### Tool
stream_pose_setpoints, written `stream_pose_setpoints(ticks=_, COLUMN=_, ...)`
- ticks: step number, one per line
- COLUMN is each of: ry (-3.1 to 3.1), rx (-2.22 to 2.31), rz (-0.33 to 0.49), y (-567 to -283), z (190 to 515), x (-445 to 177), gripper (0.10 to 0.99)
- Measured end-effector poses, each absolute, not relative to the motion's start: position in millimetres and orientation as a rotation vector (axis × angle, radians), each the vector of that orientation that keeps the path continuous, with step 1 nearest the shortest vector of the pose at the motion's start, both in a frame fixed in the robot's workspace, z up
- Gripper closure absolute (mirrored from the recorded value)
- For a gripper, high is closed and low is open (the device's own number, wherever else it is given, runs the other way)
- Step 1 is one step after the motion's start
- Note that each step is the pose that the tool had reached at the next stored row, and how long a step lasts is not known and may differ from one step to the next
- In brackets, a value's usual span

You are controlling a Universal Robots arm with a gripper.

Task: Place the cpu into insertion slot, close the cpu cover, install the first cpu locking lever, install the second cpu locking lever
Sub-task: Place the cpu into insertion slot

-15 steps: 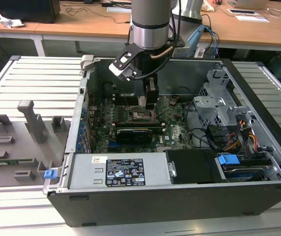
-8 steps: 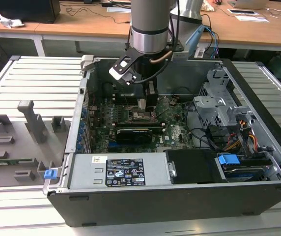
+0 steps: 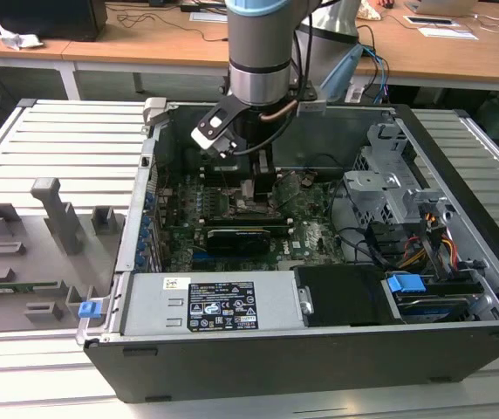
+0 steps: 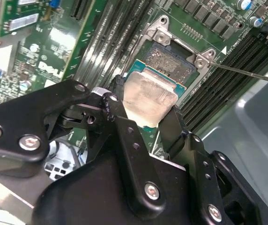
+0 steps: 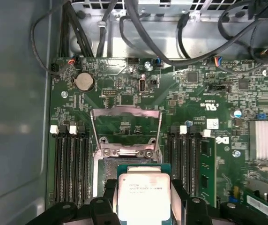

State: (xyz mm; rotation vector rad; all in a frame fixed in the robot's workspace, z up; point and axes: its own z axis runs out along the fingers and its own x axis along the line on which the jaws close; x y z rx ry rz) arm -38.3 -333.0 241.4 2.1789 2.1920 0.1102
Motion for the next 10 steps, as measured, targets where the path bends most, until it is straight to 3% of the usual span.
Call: stream_pose_setpoints(ticks=10, ry=2.178, rx=2.193, rz=0.107, y=-327, z=223, x=-44, gripper=0.549)
